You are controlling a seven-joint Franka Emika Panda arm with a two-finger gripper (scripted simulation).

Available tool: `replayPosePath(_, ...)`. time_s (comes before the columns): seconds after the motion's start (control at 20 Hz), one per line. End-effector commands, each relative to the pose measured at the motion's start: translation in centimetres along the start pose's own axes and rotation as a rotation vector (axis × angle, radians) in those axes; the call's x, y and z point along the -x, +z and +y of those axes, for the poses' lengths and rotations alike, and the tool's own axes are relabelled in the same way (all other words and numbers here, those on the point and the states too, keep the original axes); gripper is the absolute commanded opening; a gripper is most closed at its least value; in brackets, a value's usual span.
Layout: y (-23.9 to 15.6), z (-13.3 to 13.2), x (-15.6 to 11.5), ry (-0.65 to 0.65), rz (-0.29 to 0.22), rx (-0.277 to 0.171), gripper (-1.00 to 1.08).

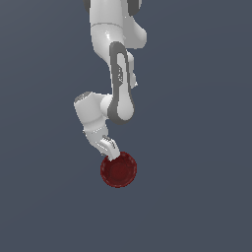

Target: Pick up the object and move it to a goal position.

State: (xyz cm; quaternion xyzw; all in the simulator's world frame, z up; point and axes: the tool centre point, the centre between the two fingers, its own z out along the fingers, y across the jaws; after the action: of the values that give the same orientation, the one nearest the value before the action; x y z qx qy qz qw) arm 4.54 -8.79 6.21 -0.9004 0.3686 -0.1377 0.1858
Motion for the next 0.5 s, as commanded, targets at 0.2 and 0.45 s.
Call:
replayPosePath(0.2, 0.12, 0.39, -0.21, 0.022, 0.008, -0.003, 0.28)
replayPosePath(0.45, 0.81, 0.38, -0.20, 0.022, 0.009, -0.003, 0.28)
